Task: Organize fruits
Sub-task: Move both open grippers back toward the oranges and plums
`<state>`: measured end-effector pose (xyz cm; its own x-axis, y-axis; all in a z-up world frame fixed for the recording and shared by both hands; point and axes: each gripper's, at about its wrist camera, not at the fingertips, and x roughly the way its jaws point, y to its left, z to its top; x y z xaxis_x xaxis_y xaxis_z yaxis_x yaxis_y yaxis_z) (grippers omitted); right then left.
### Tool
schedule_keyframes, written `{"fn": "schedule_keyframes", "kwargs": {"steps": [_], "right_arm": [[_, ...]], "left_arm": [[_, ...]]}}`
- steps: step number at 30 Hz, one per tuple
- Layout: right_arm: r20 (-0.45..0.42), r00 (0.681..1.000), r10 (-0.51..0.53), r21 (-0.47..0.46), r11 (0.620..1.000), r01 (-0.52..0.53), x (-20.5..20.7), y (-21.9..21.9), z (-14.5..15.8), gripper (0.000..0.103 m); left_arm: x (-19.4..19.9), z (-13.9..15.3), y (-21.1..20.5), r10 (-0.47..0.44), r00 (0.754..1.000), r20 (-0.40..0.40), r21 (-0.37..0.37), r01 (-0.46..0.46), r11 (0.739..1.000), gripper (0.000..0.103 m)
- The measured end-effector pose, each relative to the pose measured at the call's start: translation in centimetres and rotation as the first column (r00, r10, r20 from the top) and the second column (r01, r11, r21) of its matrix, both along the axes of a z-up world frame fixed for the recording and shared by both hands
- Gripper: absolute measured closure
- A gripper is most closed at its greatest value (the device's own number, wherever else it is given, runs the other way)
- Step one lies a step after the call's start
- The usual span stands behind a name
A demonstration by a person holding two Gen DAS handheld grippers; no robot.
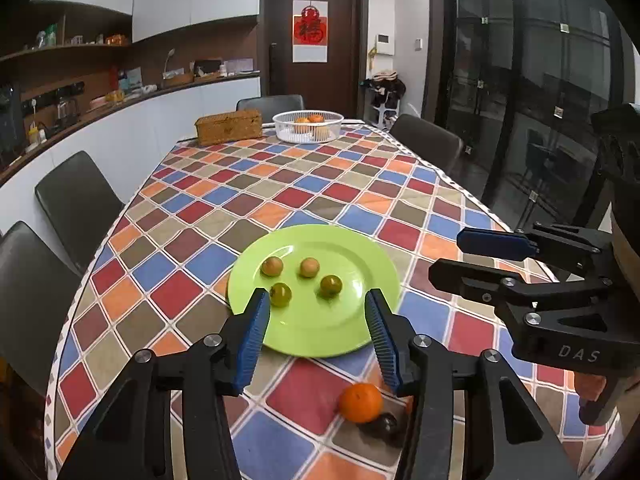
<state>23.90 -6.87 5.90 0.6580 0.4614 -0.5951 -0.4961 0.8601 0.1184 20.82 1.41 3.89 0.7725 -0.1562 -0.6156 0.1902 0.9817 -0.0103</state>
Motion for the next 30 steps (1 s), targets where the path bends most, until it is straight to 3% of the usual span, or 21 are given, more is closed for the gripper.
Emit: {"fn": "schedule_keyframes", "kwargs": {"steps": [10,17,30], "right_arm": [[0.044,0.998,0.039,-0.052,0.998,-0.037,-4.1,-0.8,0.0,0.057],[0.06,0.993,0.099,-0.121,0.988,-0.091,-6.1,-1.2,-1.0,0.053],[0.057,0.962,0.266,-0.278,0.93,-0.241,-7.7,-1.4,-4.3,0.053]], "left_arm": [[-4.5,-0.7,-1.2,-0.006,1.0,0.017,-0.012,0.006,1.0,0.05],[-7.1,-2.2,-2.3,0.008,0.999,0.035,0.023,-0.009,1.0,0.05],[-9.7,-5.8,-4.8,-0.057,0.998,0.004,0.063,0.056,0.996,0.051]]}}
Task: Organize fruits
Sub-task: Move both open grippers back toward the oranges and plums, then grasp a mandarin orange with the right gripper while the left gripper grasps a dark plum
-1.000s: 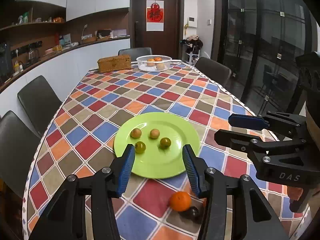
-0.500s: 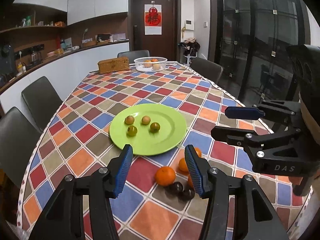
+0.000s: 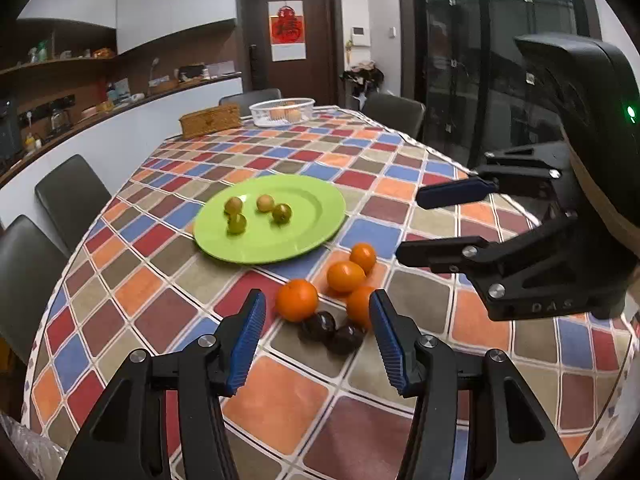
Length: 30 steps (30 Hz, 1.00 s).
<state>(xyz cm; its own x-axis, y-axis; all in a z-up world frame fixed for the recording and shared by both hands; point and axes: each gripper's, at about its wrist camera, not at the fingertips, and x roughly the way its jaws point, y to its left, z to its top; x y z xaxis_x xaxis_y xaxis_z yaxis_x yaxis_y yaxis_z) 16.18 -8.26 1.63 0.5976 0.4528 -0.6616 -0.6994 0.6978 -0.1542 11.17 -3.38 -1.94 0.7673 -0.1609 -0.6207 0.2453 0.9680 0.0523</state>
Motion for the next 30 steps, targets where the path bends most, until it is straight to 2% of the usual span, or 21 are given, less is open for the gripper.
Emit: {"fn": "schedule_keyframes", "kwargs": {"steps": [8,20,30], "right_arm": [[-0.04,0.994,0.099,-0.042,0.994,-0.101,0.3,0.5,-2.2,0.053],[-0.131,0.974,0.186,-0.072,0.978,-0.196,1.5,1.3,-5.4,0.053],[-0.167,0.961,0.219,-0.074,0.97,-0.234,2.3,1.9,-6.6,0.053]], "left_arm": [[0.4,-2.2,-0.9,-0.046,0.997,-0.057,-0.004,0.046,0.999,0.055],[1.8,-5.1,-1.0,-0.077,0.988,-0.137,-0.021,0.075,0.997,0.069],[2.6,-6.3,-0.8,-0.087,0.982,-0.168,-0.028,0.083,0.996,0.07]]}}
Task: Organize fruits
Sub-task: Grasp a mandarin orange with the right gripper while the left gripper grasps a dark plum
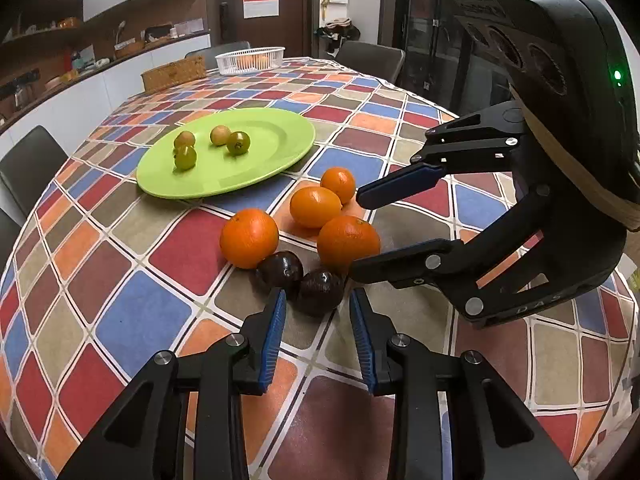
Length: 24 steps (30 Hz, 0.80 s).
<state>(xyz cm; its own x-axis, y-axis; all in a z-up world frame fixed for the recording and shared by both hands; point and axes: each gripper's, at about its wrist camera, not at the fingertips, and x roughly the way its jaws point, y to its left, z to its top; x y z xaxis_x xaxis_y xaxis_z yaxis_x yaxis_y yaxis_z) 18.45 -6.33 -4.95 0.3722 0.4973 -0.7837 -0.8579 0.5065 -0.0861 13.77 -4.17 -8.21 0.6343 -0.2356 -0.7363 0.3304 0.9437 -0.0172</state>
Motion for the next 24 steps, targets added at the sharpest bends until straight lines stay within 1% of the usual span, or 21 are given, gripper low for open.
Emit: {"fn": "schedule_keyframes", "kwargs": {"steps": [4,6,8,13,20,22,24], "right_arm": [[-0.016,1.0,0.004,0.004,1.0,-0.004,0.4,0.2,-0.4,0.054],[-0.025,1.0,0.001,0.005,1.0,0.0,0.6,0.1,-0.5,0.057],[-0.047,0.999,0.005,0.019,1.0,-0.004,0.7,-0.1,-0.5,0.064],[-0.055,0.998,-0.033,0.039,0.999,0.035,0.6,-1.0,-0.5,0.065],[-0.059,0.989,-0.138,0.097,0.985,0.143,0.5,-2.8,0.0,0.066],[-0.074,0.986,-0.152,0.104,0.982,0.159,0.6,-3.1,-0.1,0.066],[-0.089,0.983,-0.159,0.112,0.979,0.169,0.8,-3.2,-0.1,0.066]], "left_arm": [[0.3,-0.2,0.0,0.0,1.0,-0.007,0.004,0.0,1.0,0.07],[0.4,-0.3,-0.1,0.0,1.0,-0.01,0.005,0.0,1.0,0.07],[0.5,-0.4,-0.3,-0.004,1.0,-0.011,0.003,0.004,1.0,0.07],[0.9,-0.6,-0.6,0.01,1.0,-0.021,0.017,-0.009,1.0,0.07],[1.2,-0.8,-1.4,0.026,0.999,-0.02,0.033,-0.026,0.999,0.07],[1.2,-0.8,-1.8,0.031,0.999,-0.016,0.058,-0.03,0.998,0.071],[1.2,-0.9,-2.0,0.035,0.999,-0.012,0.075,-0.034,0.997,0.074]]}}
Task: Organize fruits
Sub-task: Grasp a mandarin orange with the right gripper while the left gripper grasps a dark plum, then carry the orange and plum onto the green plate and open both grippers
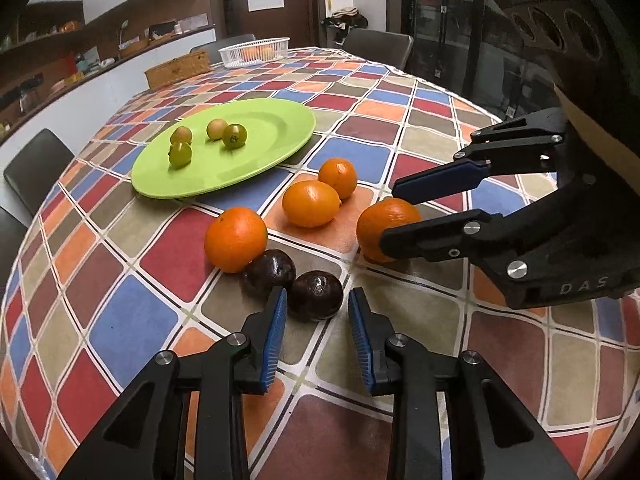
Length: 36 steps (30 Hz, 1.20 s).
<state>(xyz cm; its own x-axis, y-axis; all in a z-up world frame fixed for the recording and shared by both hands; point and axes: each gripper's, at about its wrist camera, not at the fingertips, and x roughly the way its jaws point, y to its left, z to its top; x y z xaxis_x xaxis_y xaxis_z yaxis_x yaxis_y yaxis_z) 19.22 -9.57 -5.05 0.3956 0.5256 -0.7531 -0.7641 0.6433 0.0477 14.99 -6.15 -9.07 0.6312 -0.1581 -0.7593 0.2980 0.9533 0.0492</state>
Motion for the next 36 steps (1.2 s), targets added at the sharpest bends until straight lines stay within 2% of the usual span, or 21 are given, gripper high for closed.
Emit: {"fn": "schedule_keyframes", "kwargs": {"steps": [7,18,25,36], "right_arm": [[-0.016,1.0,-0.007,0.006,1.0,0.007,0.3,0.0,-0.1,0.065],[-0.104,0.994,-0.021,0.016,1.0,0.022,0.8,0.4,-1.3,0.062],[-0.081,0.995,-0.063,0.034,0.997,0.065,0.2,0.2,-0.4,0.063],[0.008,0.988,-0.153,0.14,0.979,0.151,0.3,0.3,4.3,0.063]], "left_arm": [[0.1,0.2,0.5,0.015,1.0,-0.006,-0.039,-0.016,0.999,0.076],[-0.9,2.0,1.6,0.045,0.998,0.035,-0.065,-0.042,0.997,0.076],[-1.3,3.1,2.3,0.059,0.996,0.065,-0.091,-0.053,0.994,0.076],[-1.3,6.7,3.5,0.068,0.982,0.178,-0.109,-0.049,0.993,0.076]]}}
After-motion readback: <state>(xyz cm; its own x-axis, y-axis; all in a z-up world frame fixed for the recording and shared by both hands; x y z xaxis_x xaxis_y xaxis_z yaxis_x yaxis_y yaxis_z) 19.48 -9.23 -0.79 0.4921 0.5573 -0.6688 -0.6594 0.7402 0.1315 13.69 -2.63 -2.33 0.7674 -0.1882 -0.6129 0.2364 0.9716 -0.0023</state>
